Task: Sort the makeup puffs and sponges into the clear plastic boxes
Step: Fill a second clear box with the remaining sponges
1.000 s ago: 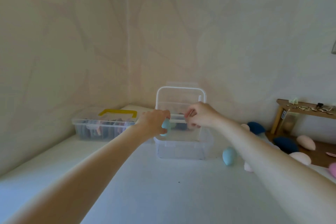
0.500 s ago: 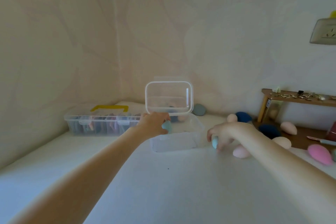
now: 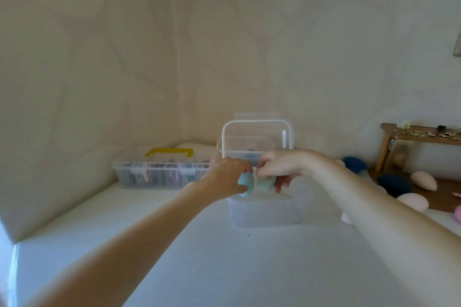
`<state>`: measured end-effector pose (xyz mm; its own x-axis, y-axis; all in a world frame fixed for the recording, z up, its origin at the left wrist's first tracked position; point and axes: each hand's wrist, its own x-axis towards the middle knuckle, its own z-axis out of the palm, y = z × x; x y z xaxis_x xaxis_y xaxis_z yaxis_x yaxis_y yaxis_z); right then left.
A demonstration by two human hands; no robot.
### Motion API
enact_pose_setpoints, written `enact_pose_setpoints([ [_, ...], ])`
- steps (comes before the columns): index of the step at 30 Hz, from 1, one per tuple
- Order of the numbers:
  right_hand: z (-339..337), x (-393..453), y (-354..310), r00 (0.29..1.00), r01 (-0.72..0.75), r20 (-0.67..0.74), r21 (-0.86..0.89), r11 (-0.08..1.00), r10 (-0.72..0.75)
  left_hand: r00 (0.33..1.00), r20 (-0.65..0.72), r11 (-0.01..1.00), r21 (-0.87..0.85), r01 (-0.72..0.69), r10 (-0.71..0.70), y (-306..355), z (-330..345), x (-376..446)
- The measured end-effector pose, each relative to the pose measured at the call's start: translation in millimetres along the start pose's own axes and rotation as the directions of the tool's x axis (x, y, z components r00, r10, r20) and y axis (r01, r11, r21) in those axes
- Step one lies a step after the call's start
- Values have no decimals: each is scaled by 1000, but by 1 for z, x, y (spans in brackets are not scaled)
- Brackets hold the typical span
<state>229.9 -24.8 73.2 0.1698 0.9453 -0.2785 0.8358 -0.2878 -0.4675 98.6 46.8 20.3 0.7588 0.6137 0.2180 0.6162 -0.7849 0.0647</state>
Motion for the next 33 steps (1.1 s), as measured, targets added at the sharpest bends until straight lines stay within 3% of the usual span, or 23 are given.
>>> enact_pose_setpoints([
  [3,18,10,1,998,-50,46,56,997,47,1000,10,993,-113,22,-21,-9,-3,-1],
  [10,35,29,22,995,-78,-44,277,958,94,999,45,998,58,-30,27,-6,-4,3],
  [14,32,29,21,984,-103,-131,152,983,123,999,41,980,195,-24,16,-2,1,7],
  [19,35,33,20,971,-104,-202,135,985,130,1000,20,975,220,-9,5,-1,3,11],
  [25,44,37,23,963,-66,-238,253,965,128,1000,11,979,202,4,-6,-2,3,10],
  [29,45,37,20,963,-43,-245,280,959,115,999,25,993,116,23,-26,-5,0,11],
  [33,48,39,15,963,-35,-248,277,960,107,998,59,989,148,-2,-7,-6,-3,11],
])
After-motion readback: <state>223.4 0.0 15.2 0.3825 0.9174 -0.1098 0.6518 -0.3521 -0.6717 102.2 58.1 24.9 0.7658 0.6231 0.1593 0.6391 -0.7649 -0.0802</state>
